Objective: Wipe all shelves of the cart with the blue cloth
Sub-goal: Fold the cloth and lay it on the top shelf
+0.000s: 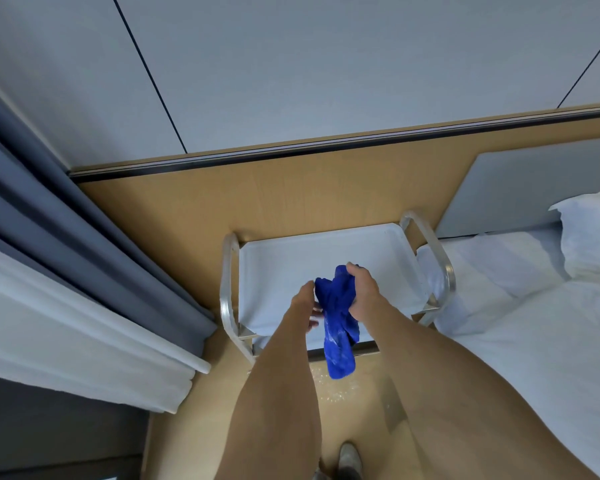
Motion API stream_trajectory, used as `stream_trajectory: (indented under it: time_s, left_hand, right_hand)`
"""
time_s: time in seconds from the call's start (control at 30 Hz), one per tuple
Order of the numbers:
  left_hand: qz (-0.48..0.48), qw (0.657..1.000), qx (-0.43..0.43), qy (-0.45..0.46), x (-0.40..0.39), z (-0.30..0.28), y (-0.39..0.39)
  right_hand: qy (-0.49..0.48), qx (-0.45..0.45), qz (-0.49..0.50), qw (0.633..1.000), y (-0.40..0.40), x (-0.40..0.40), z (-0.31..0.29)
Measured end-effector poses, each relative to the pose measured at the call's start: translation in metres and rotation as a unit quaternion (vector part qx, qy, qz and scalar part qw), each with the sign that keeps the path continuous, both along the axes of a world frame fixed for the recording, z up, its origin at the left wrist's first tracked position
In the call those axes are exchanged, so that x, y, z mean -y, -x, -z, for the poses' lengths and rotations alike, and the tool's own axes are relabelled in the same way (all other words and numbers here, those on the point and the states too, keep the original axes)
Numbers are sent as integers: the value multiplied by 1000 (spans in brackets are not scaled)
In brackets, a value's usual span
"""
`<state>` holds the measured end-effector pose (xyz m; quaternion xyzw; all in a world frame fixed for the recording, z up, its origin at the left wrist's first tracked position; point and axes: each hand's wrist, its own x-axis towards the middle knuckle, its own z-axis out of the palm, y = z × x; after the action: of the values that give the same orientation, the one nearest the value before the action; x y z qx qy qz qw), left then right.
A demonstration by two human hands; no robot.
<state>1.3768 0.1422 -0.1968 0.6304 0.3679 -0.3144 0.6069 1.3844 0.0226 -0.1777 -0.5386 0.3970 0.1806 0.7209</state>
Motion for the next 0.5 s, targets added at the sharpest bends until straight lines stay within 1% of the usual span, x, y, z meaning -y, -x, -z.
stream_trajectory:
  time_s: [0.07, 0.1, 0.17, 0.23, 0.27, 0.3, 0.33, 0.43, 0.5]
  left_hand:
    - [-46, 998, 54, 5, -1, 3, -9]
    - [-50, 997, 61, 12, -1, 1, -13]
    - [12, 999, 39, 20, -3, -3, -18]
    - [93, 995, 0, -32, -4, -3, -20]
    - [112, 991, -8, -68, -5, -4, -20]
    - [105, 990, -2, -92, -5, -2, -23]
    - [78, 992, 17, -101, -7, -1, -26]
    - [-54, 992, 62, -98, -14, 1, -29]
    - [-72, 990, 78, -96, -17, 3, -30]
  right_hand:
    - [3, -8, -22, 1000, 0, 3, 4]
    - [13, -11, -30, 999, 1, 3, 1]
    - [29, -7, -33, 999, -1, 6, 0]
    - [33, 2, -22, 999, -4, 9, -3]
    - [41, 7, -18, 999, -5, 10, -5]
    - [54, 8, -17, 998, -6, 12, -7]
    - [74, 11, -18, 997, -9, 14, -9]
    - [169, 2, -13, 986, -15, 24, -10]
    - [218, -12, -28, 975, -14, 28, -7]
